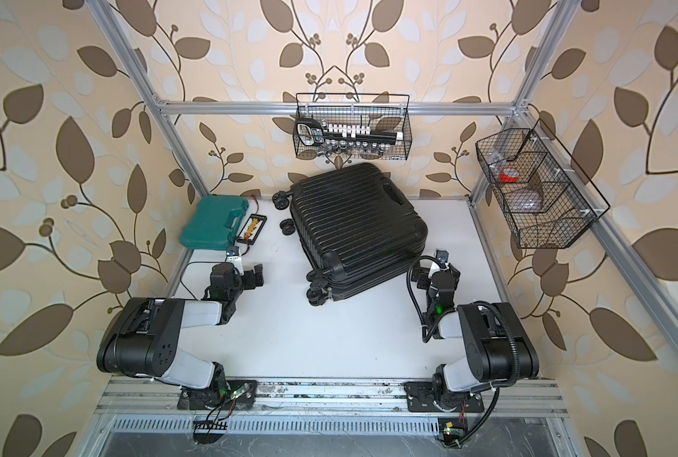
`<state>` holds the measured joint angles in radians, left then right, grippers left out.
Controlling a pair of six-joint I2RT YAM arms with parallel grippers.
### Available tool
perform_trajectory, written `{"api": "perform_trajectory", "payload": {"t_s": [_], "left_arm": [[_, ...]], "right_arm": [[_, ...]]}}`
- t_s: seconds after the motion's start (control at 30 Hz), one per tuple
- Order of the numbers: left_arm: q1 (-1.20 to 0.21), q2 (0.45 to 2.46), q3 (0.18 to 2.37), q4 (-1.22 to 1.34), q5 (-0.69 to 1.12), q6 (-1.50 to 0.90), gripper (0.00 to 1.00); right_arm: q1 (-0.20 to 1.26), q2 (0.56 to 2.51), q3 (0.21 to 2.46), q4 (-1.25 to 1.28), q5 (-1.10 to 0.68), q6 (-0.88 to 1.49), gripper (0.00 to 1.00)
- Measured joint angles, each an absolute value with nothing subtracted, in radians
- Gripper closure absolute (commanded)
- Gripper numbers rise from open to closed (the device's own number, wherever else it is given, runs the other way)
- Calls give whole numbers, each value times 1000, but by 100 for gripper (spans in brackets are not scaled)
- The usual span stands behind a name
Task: Close the suitcase zippers
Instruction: Reset both arms
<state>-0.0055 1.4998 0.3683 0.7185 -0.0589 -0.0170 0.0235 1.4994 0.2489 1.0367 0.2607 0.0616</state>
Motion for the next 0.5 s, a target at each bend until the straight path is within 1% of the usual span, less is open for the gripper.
{"api": "perform_trajectory", "payload": {"t_s": [0.5], "left_arm": [[-6,1500,368,709,-59,-18,1]], "right_arm": [[24,1499,250,1035,250,62,0]]}}
